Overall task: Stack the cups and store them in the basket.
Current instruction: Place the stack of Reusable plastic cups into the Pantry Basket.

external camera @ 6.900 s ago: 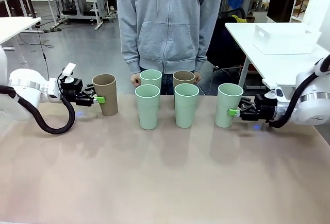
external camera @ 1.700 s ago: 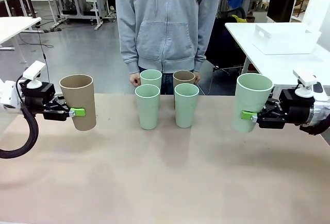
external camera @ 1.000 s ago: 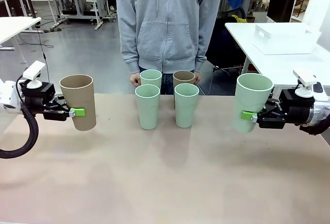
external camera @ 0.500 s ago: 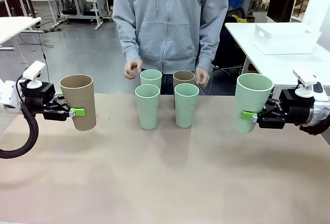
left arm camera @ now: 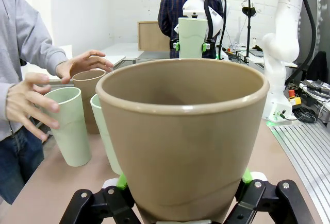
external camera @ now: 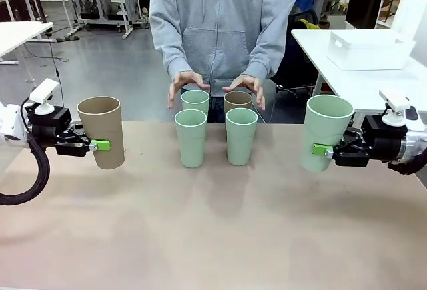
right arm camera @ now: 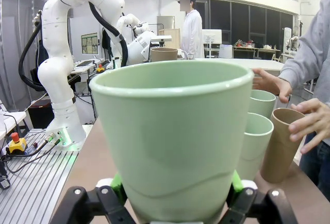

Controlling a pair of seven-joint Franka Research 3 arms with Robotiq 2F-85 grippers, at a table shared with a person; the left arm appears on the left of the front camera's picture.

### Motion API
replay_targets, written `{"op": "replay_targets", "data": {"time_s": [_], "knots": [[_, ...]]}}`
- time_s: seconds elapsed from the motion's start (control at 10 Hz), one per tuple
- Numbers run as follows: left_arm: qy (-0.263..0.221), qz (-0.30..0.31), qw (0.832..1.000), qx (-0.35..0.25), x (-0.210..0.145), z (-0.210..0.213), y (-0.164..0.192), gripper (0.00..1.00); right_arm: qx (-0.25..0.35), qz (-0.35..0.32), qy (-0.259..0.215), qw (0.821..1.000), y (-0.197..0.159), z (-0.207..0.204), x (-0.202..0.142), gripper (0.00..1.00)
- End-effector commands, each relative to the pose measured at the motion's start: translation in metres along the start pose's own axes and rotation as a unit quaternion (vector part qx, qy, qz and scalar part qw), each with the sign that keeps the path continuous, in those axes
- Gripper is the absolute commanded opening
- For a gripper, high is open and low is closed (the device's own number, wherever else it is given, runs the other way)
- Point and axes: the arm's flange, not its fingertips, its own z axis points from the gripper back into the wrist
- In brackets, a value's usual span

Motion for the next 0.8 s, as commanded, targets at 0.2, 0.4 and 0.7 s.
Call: {"op": "replay_targets", "data": {"time_s": [0.2,0.4,0.7], "knots": [[-0.001,-0.005,1.0,0.0,0.0034,0.0008,0.0012,0.85,0.001,0.003,-0.001,1.0,0.0003,-0.0004,0.002,0.84],[-0.001,-0.005,1.0,0.0,0.0034,0.0008,0.0012,0.85,0.001,0.003,-0.001,1.0,0.0003,-0.0004,0.002,0.84],[-0.001,-0.005,1.0,0.0,0.0034,0.0008,0.0012,0.85,0.001,0.003,-0.001,1.0,0.0003,-0.0004,0.002,0.84]]}}
